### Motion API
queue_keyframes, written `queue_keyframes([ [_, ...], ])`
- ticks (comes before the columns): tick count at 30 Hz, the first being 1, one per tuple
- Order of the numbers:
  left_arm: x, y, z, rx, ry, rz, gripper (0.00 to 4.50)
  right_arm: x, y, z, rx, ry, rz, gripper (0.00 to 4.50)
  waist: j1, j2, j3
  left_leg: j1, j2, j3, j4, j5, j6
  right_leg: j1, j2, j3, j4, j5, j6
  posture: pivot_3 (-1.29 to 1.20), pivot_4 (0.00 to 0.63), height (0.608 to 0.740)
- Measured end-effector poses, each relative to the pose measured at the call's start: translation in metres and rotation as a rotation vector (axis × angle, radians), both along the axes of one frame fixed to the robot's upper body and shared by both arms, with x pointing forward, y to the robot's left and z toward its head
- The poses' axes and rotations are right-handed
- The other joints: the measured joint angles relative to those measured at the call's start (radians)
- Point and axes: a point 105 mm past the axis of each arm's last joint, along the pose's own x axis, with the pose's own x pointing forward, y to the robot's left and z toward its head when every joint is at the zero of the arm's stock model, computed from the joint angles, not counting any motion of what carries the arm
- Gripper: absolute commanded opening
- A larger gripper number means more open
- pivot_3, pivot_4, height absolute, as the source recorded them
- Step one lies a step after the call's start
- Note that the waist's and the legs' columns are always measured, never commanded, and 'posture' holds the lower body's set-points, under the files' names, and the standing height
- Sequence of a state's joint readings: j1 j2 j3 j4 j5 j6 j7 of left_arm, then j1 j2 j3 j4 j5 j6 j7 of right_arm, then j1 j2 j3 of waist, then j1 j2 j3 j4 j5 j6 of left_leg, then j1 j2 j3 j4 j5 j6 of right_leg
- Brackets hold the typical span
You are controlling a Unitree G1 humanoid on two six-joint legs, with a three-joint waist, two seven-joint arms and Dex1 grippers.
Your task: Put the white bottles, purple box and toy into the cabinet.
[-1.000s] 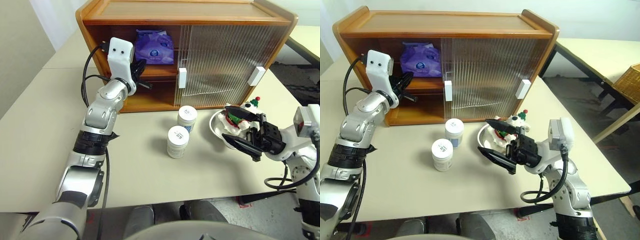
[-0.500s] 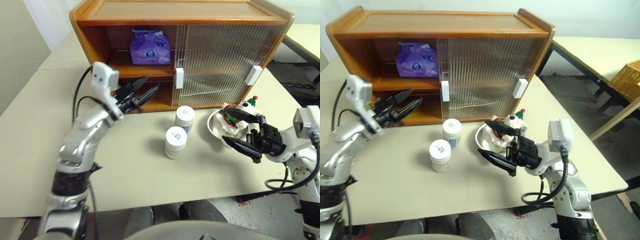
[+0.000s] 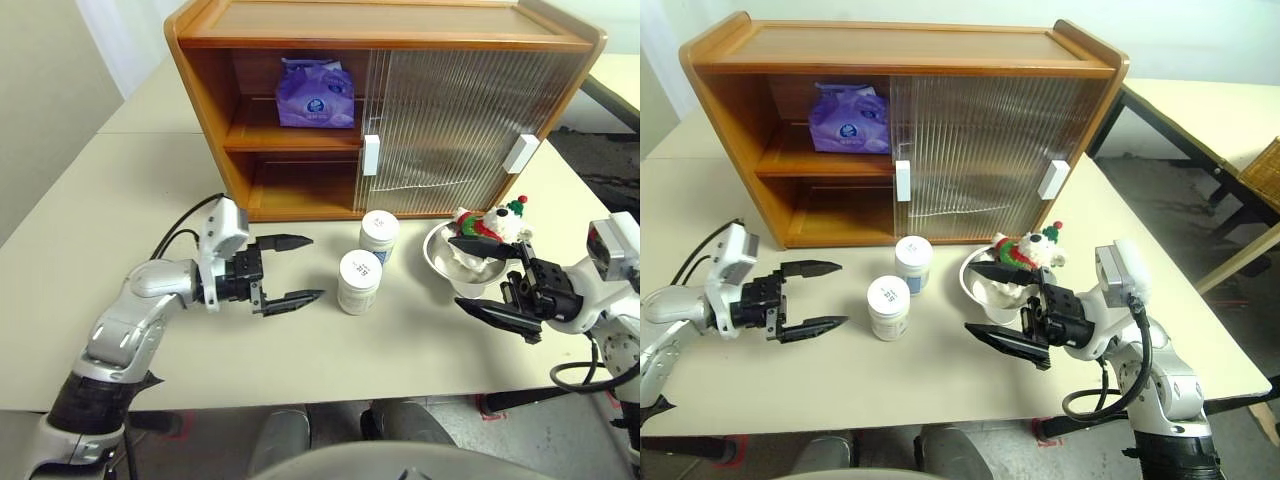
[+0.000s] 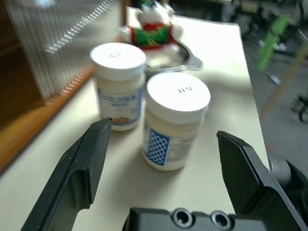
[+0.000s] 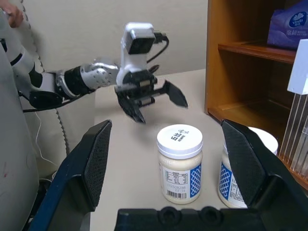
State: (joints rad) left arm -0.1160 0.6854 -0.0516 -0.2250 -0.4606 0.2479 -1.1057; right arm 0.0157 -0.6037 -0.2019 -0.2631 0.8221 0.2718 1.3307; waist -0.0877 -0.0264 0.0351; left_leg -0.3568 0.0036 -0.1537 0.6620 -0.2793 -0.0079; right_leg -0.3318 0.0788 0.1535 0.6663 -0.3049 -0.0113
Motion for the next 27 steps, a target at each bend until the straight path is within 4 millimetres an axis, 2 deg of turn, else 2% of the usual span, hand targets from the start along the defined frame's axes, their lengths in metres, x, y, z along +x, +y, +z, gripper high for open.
queue_keyframes([
  [4, 0.0, 0.0, -0.016, 0.034, 0.031, -0.024, 4.48, 0.0, 0.0, 0.0, -0.002, 0.01, -0.01, 4.5, -0.008, 0.001, -0.001, -0.001, 0.001, -0.001, -0.001, 0.0, 0.0, -0.001, 0.002, 0.0, 0.0, 0.003, 0.009, -0.17, 0.04, 0.74],
  [15, -0.004, -0.016, -0.053, 0.116, 0.099, -0.122, 4.48, 0.002, 0.001, 0.004, -0.009, 0.004, -0.027, 4.5, -0.015, 0.004, -0.002, -0.007, 0.003, -0.005, 0.0, 0.0, 0.001, -0.005, -0.002, 0.002, -0.001, 0.001, 0.017, -0.2, 0.045, 0.74],
  [20, 0.006, -0.03, -0.058, 0.086, 0.087, -0.1, 4.48, 0.002, 0.002, 0.004, -0.01, 0.003, -0.03, 4.5, -0.018, 0.004, -0.003, -0.008, 0.002, -0.004, 0.0, 0.0, 0.001, -0.005, -0.002, 0.002, -0.001, -0.001, 0.023, -0.2, 0.043, 0.74],
  [27, 0.006, -0.047, -0.066, 0.066, 0.086, -0.106, 4.48, 0.002, 0.002, 0.004, -0.006, 0.006, -0.041, 4.5, -0.025, 0.004, -0.003, -0.008, 0.001, -0.001, 0.0, 0.0, 0.001, -0.004, -0.002, 0.002, -0.001, -0.003, 0.029, -0.21, 0.043, 0.74],
])
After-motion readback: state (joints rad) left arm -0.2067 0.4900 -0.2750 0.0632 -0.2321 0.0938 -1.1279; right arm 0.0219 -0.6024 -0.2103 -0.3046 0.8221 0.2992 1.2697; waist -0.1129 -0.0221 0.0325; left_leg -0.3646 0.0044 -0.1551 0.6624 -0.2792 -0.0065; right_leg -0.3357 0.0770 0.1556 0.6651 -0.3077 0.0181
